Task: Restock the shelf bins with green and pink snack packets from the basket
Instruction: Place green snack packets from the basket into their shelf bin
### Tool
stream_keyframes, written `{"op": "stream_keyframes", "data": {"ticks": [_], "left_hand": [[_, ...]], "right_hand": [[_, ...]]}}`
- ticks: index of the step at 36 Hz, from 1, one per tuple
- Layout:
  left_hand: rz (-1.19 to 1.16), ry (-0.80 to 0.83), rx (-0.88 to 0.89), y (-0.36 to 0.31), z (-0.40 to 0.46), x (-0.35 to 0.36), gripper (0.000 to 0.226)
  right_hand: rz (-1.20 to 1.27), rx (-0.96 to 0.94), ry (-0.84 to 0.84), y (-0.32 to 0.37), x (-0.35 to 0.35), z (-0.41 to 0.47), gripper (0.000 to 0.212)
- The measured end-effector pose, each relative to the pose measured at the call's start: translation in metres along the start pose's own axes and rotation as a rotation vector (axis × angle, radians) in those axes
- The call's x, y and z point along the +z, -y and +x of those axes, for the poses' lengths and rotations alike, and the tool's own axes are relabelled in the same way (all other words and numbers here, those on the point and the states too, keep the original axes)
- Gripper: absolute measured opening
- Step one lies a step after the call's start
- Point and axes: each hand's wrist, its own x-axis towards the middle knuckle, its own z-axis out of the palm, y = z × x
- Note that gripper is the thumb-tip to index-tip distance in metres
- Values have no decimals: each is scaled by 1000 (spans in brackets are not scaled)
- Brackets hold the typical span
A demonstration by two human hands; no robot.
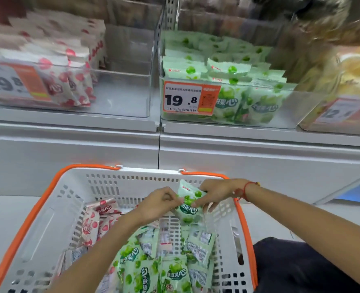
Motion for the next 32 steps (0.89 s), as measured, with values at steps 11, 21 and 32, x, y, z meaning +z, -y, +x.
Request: {"op": "stream_keyframes", "data": {"ticks": [11, 21, 32], "left_hand": [[-104, -60, 357, -118, -15, -40, 27], [287, -394, 679, -199, -16, -27, 35], [961, -575, 693, -287, 38, -64, 49]], "right_hand": [[-132, -267, -320, 39, -70, -114, 16], [206, -458, -640, 35, -95, -183, 31], [212, -450, -1467, 29, -181, -217, 27]]}}
